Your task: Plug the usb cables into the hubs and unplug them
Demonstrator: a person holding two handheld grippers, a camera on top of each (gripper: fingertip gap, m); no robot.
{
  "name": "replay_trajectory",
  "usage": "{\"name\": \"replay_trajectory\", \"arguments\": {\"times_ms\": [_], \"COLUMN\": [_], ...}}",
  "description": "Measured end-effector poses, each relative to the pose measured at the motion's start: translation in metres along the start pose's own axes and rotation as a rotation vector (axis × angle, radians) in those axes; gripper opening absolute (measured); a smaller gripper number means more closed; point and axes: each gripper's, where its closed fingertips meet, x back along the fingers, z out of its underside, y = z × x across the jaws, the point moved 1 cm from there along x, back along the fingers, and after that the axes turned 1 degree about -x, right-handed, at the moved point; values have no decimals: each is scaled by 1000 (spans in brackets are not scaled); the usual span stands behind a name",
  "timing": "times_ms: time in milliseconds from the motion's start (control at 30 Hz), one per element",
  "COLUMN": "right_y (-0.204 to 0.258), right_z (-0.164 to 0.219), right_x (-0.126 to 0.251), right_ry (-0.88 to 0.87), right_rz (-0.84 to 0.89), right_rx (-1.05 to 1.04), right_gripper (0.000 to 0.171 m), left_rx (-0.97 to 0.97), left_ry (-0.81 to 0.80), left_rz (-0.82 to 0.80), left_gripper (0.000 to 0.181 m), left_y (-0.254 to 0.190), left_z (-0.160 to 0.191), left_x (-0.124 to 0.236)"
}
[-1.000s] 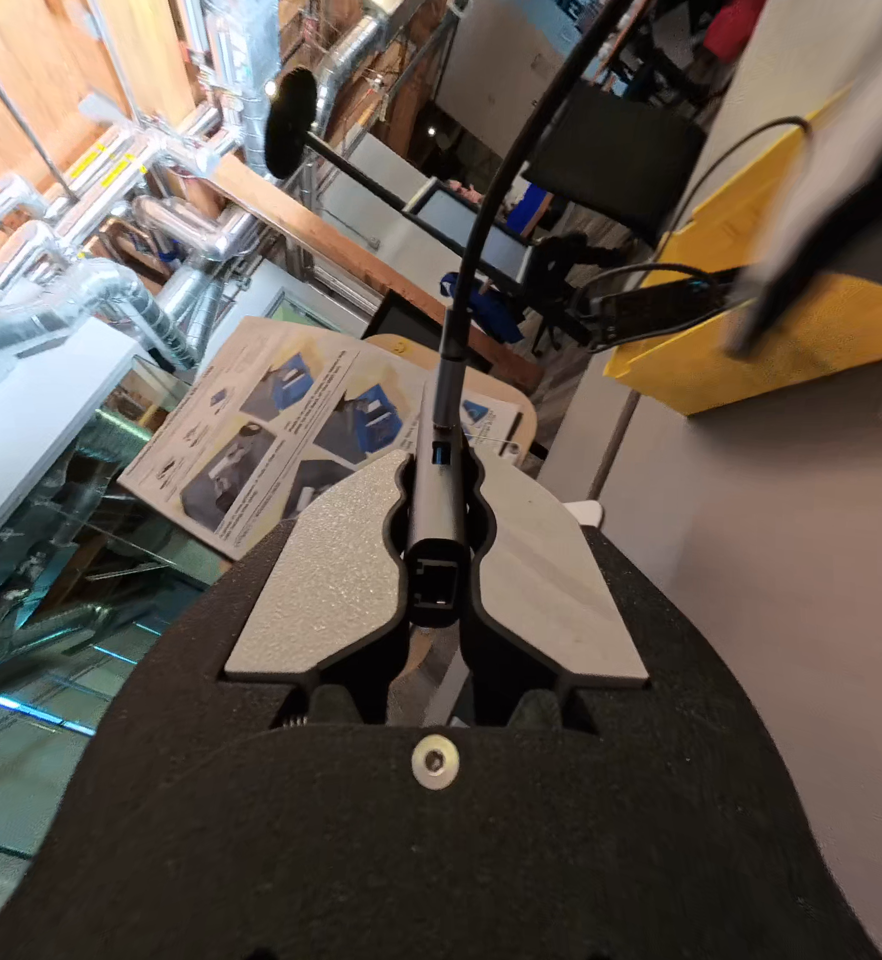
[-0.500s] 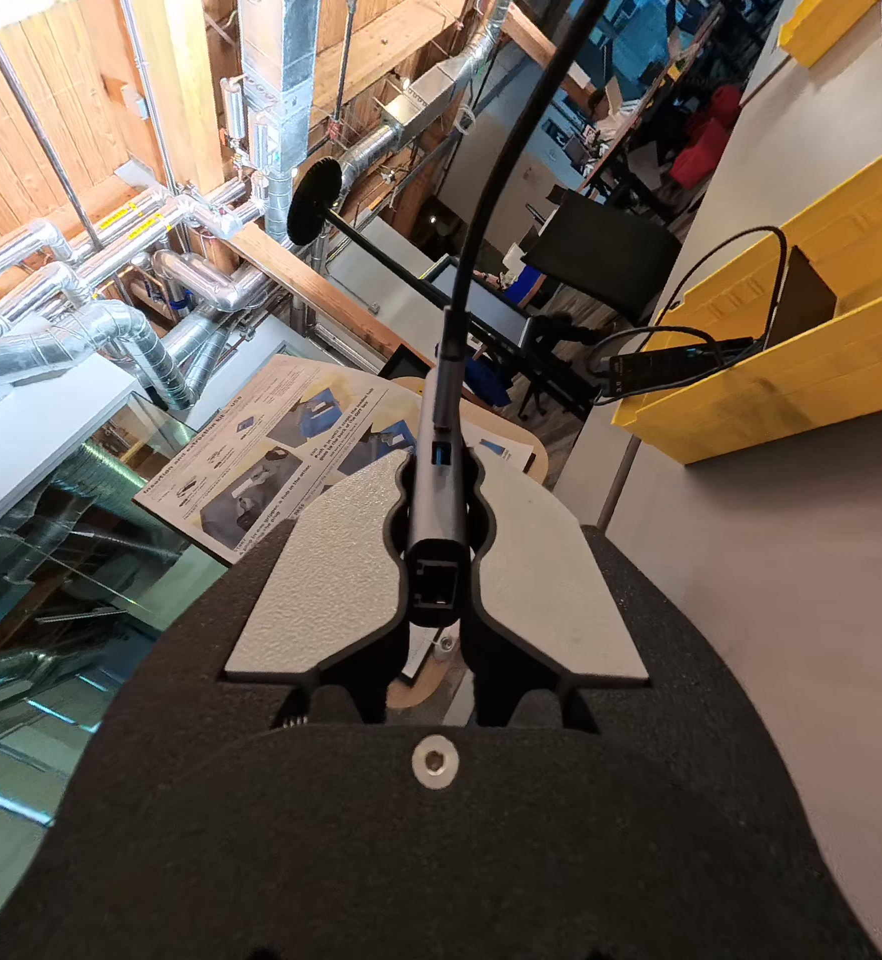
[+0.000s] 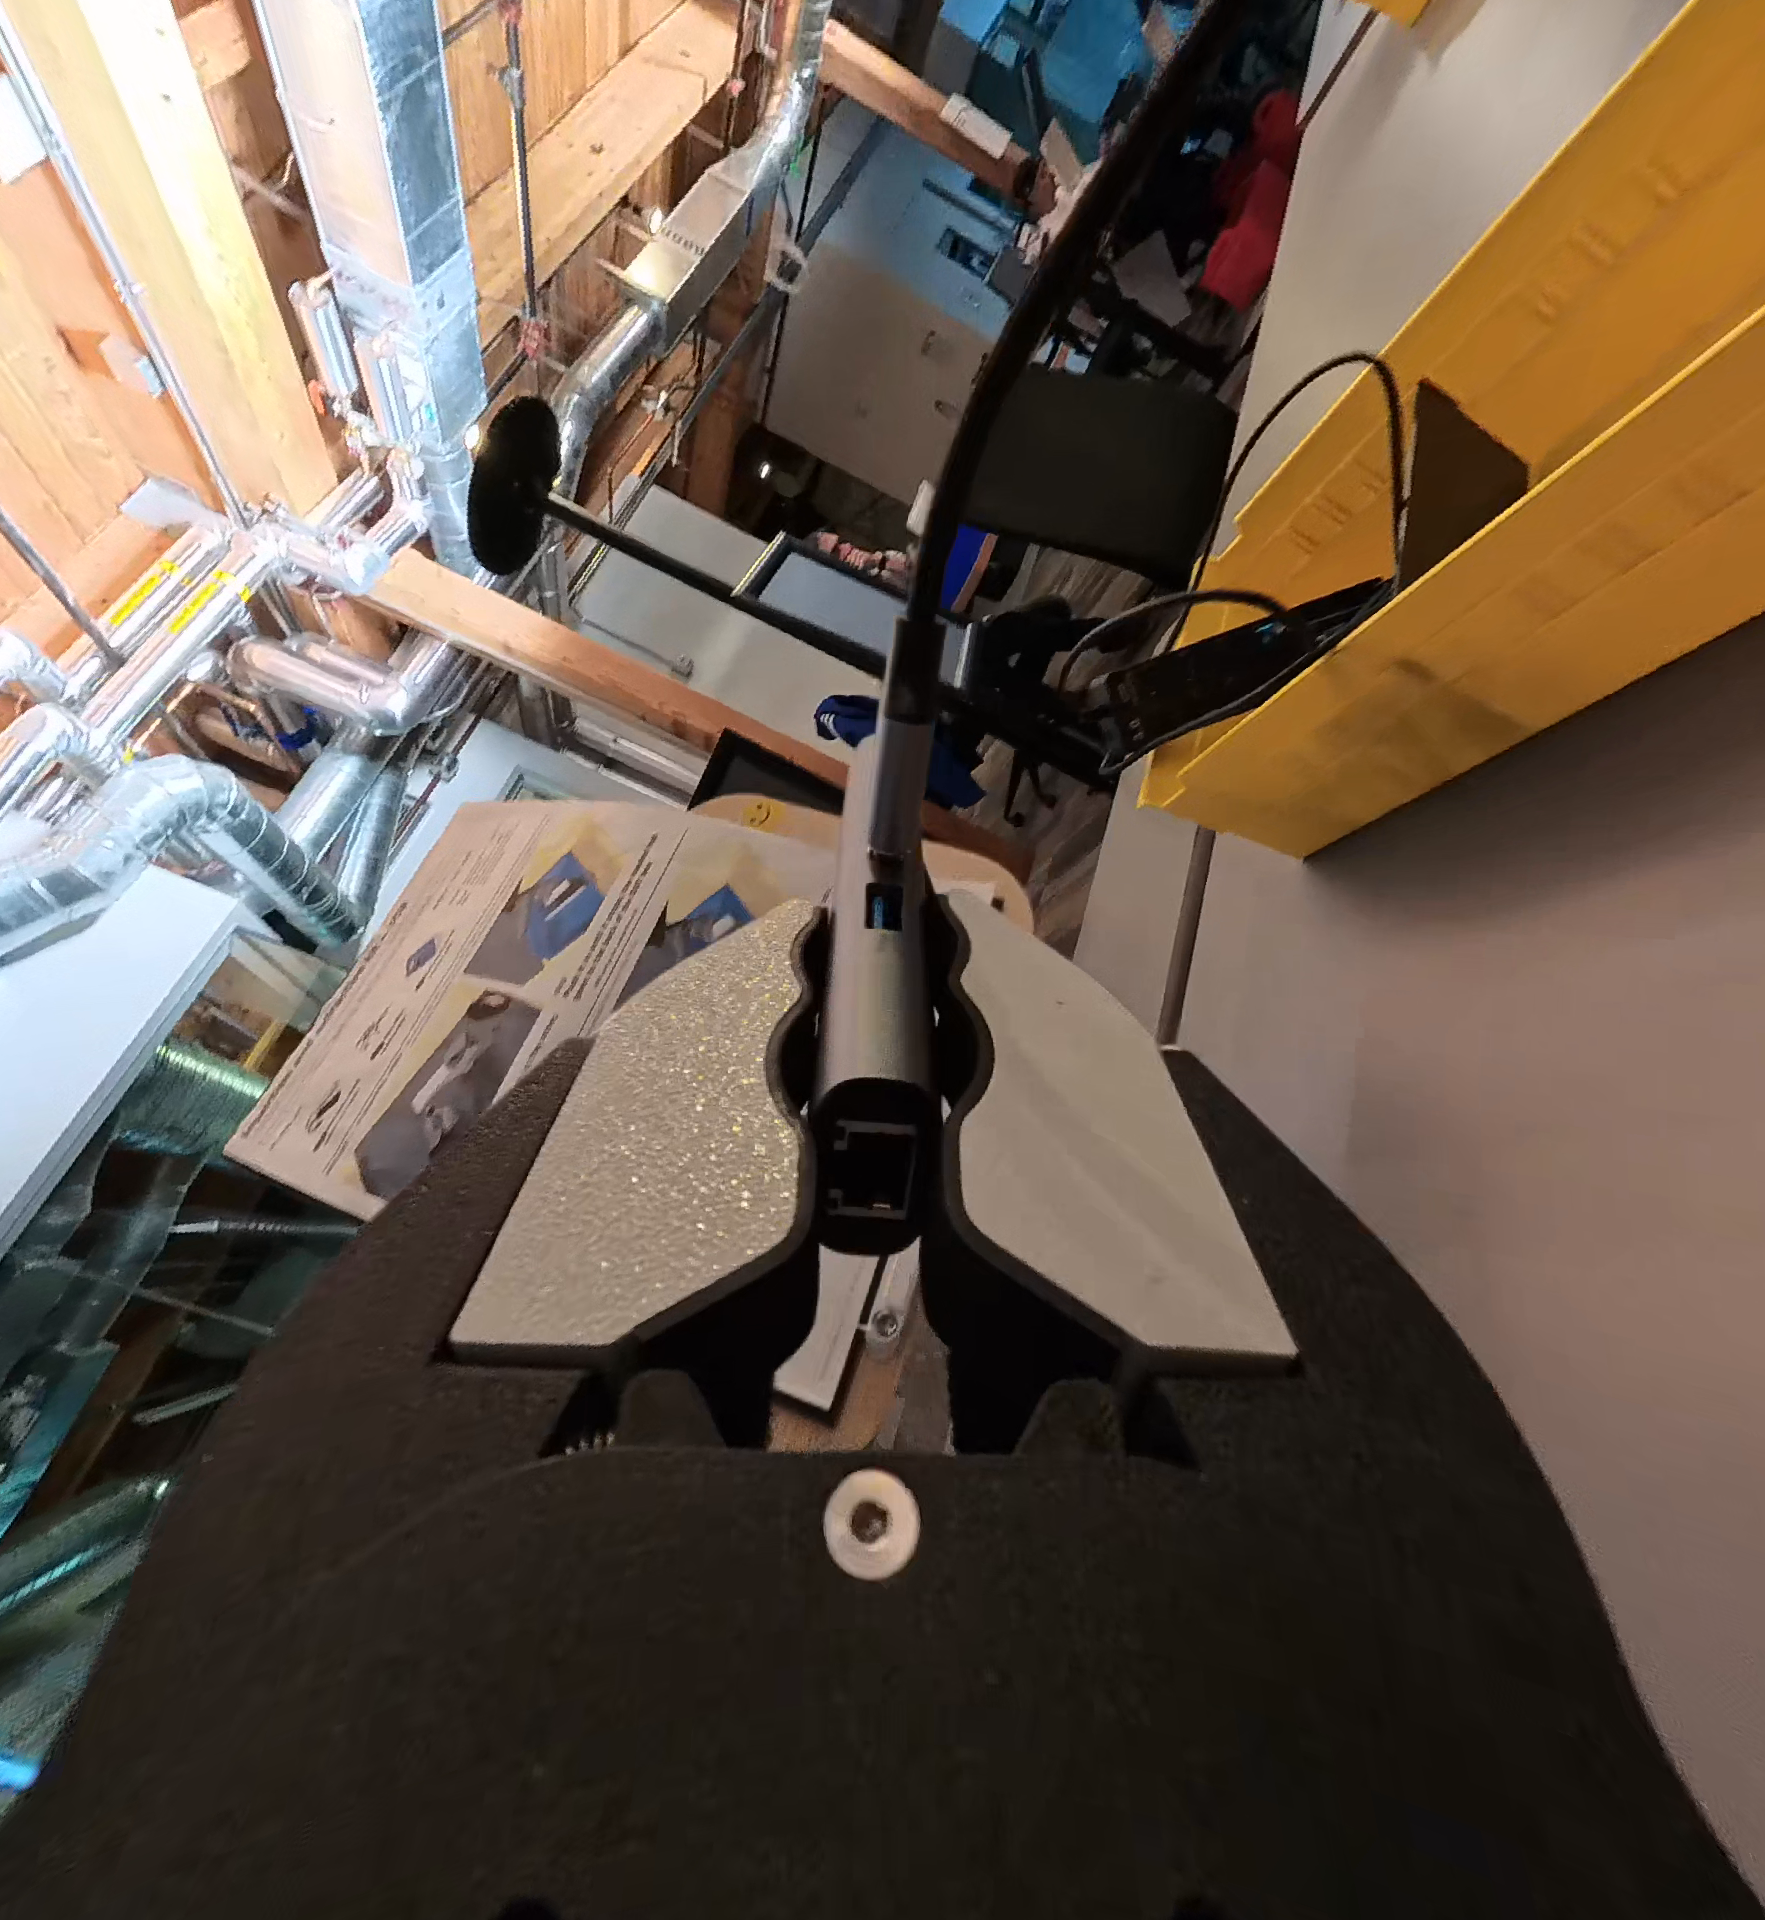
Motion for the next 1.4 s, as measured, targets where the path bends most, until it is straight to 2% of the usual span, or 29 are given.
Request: {"name": "replay_trajectory", "arguments": {"times_ms": [100, 200, 267, 433, 567, 633, 767, 833, 900, 1033, 1167, 1400], "right_y": [-18, -9, -1, 8, 18, 18, 5, -14, -40, -94, -121, -135], "right_z": [33, 79, 95, 102, 102, 104, 107, 111, 123, 169, 225, 321], "right_x": [-15, -37, -50, -70, -78, -79, -67, -51, -28, 22, 56, 65], "right_ry": [98, 185, 193, 152, 159, 195, 268, 318, 396, 545, 632, 649], "right_rz": [-83, -164, -169, -149, -177, -191, -197, -191, -181, -114, -85, -96], "right_rx": [109, 171, 226, 357, 395, 386, 323, 242, 108, -163, -374, -538], "right_gripper": [31, 37, 40, 40, 19, 19, 18, 18, 18, 18, 18, 18], "left_rx": [27, 71, 86, 106, 143, 179, 277, 303, 333, 313, 304, 328], "left_ry": [-81, -133, -150, -193, -230, -232, -230, -198, -169, -76, -34, 37], "left_rz": [50, 70, 78, 103, 146, 175, 128, 100, 99, 96, 130, 225], "left_gripper": [16, 17, 16, 17, 16, 17, 25, 25, 18, 15, 13, 16], "left_y": [-8, -8, -7, -9, -14, -16, -3, 6, 13, 15, 8, -13], "left_z": [-16, -27, -31, -40, -46, -45, -38, -29, -21, -5, -2, 7], "left_x": [2, 6, 8, 10, 11, 11, 10, 12, 14, 12, 8, -2]}}
